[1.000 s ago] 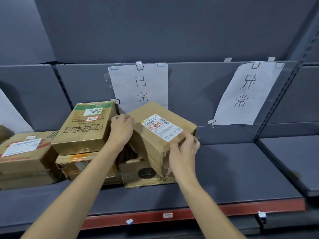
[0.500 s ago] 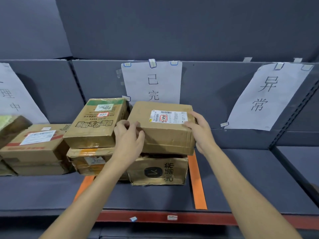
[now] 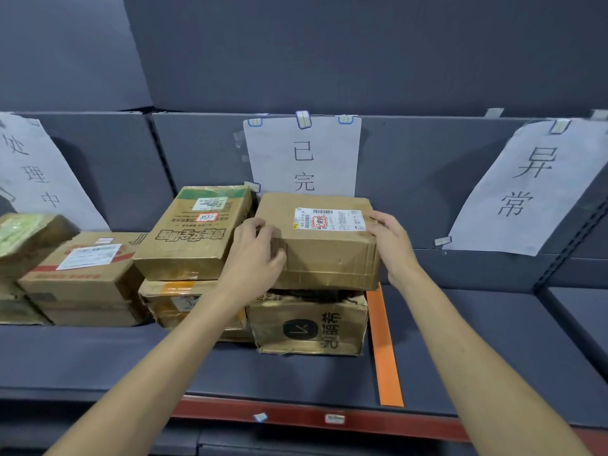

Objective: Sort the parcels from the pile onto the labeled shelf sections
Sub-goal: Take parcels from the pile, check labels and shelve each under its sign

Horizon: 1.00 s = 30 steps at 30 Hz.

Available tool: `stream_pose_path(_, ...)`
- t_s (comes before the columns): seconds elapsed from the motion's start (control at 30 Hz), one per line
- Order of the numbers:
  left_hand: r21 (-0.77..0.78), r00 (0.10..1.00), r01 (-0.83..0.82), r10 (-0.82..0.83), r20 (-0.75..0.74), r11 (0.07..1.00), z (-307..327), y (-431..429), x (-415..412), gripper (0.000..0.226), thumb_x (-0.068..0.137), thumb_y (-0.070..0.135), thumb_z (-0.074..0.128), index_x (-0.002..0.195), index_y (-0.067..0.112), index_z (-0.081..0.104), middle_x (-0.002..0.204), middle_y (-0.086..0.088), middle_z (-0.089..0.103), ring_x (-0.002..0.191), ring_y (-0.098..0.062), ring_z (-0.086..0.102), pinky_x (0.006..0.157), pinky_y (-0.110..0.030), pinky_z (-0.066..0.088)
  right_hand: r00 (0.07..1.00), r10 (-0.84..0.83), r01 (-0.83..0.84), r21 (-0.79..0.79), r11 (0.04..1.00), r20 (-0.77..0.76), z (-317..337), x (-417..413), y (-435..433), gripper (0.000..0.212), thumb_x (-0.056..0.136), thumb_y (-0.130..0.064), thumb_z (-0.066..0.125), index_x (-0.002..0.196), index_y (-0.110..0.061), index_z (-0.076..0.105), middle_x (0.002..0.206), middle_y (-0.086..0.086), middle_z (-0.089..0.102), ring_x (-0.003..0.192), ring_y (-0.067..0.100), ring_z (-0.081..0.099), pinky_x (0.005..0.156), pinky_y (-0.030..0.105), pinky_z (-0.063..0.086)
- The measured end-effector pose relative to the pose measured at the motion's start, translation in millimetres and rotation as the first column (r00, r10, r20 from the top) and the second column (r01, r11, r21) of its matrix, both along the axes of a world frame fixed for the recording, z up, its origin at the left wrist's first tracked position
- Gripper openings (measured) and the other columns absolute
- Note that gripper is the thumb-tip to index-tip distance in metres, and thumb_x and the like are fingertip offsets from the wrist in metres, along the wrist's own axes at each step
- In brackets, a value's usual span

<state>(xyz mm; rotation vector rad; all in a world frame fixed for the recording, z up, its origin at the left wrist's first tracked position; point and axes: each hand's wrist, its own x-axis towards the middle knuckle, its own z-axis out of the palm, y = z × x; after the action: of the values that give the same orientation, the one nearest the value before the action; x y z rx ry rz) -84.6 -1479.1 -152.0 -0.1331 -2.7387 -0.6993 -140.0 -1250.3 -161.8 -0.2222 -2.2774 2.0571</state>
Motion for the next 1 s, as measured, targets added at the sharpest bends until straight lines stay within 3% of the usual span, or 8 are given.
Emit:
stream_pose_path(0.17,0.01,1.0,0.012,-0.012,0.021,1.0,9.3,-1.6,0.1,0.047,0.095,0.031,0.044,0.139,0.012,0.041,0.144,-0.007,0.031,0.135,-0.021,0.025,0.112,-0.036,0.025,0.996,0.084,-0.085,0.099,0.991,0.013,18.7,5.9,5.7,0.033,0.095,-0.031,0.055,0.127,-0.025,0.057,0.116,-0.009,0.065,0.104,0.01,0.06,0.07,0.024,0.043)
stream_pose_path(0.3,-0.045,0.996,0.089,-0.09,-0.011,0.995,25.2,0.2,-3.0,0.047,0.097,0.032,0.041,0.14,0.013,0.041,0.148,-0.008,0.03,0.137,-0.024,0.026,0.111,-0.037,0.025,0.999,0.029,-0.021,0.201,0.979,-0.035,32.9,17.3,10.4,0.035,0.097,-0.03,0.051,0.13,-0.021,0.054,0.119,-0.011,0.06,0.105,0.004,0.056,0.083,0.02,0.044)
stream_pose_path(0.4,-0.109,0.979,0.197,-0.201,-0.021,0.974,43.2,7.5,-11.7,0.046,0.097,0.031,0.041,0.139,0.011,0.041,0.149,-0.01,0.032,0.138,-0.027,0.026,0.112,-0.038,0.023,0.999,-0.028,0.046,0.486,0.873,-0.046,42.4,26.3,20.8,0.044,0.101,-0.032,0.039,0.144,-0.02,0.041,0.147,-0.004,0.043,0.133,0.016,0.04,0.105,0.029,0.03)
stream_pose_path(0.53,-0.193,0.948,0.314,-0.318,0.011,0.93,62.8,37.5,-23.1,0.049,0.098,0.033,0.038,0.143,0.015,0.036,0.156,-0.007,0.022,0.142,-0.026,0.021,0.112,-0.037,0.018,0.999,-0.013,-0.026,0.73,0.683,0.047,55.8,45.7,34.9,0.054,0.102,-0.039,0.032,0.151,-0.017,0.024,0.157,0.002,0.03,0.142,0.022,0.03,0.113,0.035,0.023)
stream_pose_path(0.67,-0.216,0.89,0.452,-0.453,0.048,0.865,73.7,94.8,-25.9,0.052,0.099,0.032,0.039,0.144,0.008,0.034,0.157,-0.012,0.019,0.144,-0.027,0.018,0.115,-0.036,0.018,0.994,-0.035,-0.064,0.788,0.612,0.108,76.8,77.7,61.1,0.06,0.102,-0.043,0.031,0.151,-0.011,0.019,0.152,0.008,0.038,0.137,0.026,0.036,0.109,0.037,0.028)
stream_pose_path(0.8,-0.263,0.84,0.54,-0.532,0.106,0.8,78.3,169.6,-9.4,0.054,0.099,0.035,0.039,0.144,0.007,0.032,0.157,-0.013,0.018,0.145,-0.027,0.015,0.115,-0.038,0.019,0.985,-0.099,-0.068,0.847,0.528,0.141,88.9,115.9,109.6,0.066,0.098,-0.053,0.029,0.152,-0.016,0.015,0.157,0.008,0.027,0.142,0.03,0.028,0.113,0.045,0.026)
stream_pose_path(0.87,-0.263,0.8,0.598,-0.582,0.142,0.757,79.6,213.0,2.1,0.053,0.098,0.035,0.039,0.142,0.006,0.034,0.152,-0.014,0.026,0.141,-0.027,0.021,0.114,-0.038,0.022,0.981,-0.144,-0.04,0.866,0.499,0.128,90.6,138.8,144.7,0.072,0.091,-0.063,0.026,0.15,-0.024,0.017,0.154,0.006,0.032,0.14,0.033,0.032,0.11,0.053,0.029)
stream_pose_path(1.0,-0.21,0.707,0.707,-0.669,0.23,0.675,77.5,315.5,34.5,0.055,0.099,0.037,0.038,0.142,0.004,0.033,0.148,-0.015,0.03,0.138,-0.031,0.026,0.11,-0.039,0.027,0.951,-0.285,0.015,0.904,0.427,0.118,93.0,200.5,230.2,0.076,0.094,-0.063,0.025,0.153,-0.019,0.009,0.158,0.011,0.022,0.143,0.034,0.026,0.112,0.054,0.026)
